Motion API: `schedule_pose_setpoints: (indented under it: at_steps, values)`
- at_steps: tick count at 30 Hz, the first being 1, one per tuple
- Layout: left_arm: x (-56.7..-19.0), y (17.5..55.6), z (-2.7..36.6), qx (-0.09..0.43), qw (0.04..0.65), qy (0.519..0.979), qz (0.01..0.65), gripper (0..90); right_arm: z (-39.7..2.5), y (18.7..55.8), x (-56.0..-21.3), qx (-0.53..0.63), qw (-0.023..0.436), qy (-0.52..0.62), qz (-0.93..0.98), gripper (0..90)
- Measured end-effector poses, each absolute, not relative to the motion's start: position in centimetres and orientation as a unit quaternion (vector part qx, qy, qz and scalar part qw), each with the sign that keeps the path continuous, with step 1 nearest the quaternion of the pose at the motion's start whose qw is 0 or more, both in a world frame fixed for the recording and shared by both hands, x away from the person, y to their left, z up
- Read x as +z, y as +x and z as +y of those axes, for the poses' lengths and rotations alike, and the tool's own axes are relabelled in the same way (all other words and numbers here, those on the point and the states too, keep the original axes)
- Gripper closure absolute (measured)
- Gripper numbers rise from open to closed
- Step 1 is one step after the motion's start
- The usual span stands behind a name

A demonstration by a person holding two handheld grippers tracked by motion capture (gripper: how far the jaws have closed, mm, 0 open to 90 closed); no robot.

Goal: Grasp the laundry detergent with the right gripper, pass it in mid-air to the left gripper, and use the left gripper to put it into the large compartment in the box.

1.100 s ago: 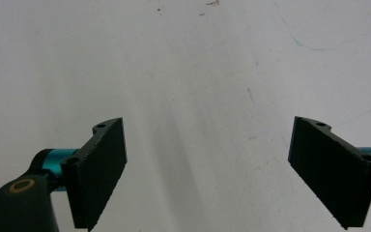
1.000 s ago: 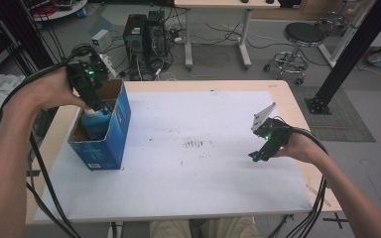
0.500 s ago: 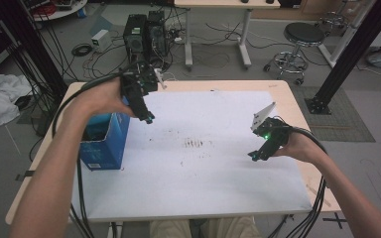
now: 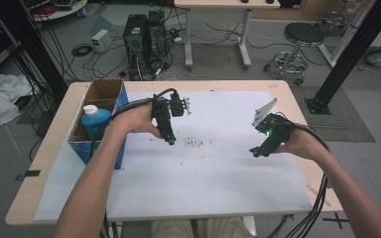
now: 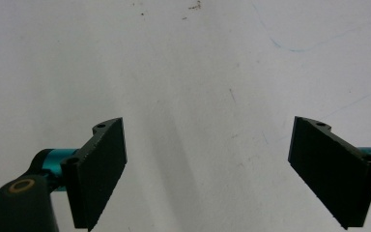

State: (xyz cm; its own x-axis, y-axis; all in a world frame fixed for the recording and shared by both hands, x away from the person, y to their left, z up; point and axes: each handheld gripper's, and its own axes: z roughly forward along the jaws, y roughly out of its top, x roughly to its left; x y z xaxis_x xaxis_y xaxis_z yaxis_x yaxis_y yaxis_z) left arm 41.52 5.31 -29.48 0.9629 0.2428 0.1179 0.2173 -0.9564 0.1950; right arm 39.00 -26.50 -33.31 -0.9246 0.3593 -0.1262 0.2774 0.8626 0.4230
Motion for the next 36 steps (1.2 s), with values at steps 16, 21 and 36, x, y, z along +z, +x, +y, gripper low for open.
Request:
schedule_pose_setpoints:
  at_steps: [16,21,36]
  values:
    - [-31.3,41.6,4.1,0.070,0.090,0.987,0.110,17.5,-27.1,39.1,-32.9,0.204,0.106,0.171,0.958,12.8]
    - [-31.2,41.4,4.1,0.072,0.090,0.987,0.109,17.5,-27.1,39.0,-32.9,0.204,0.107,0.171,0.958,12.8]
    - [-30.9,40.9,3.9,0.071,0.098,0.987,0.102,17.5,-26.8,38.9,-32.9,0.202,0.108,0.174,0.958,12.8]
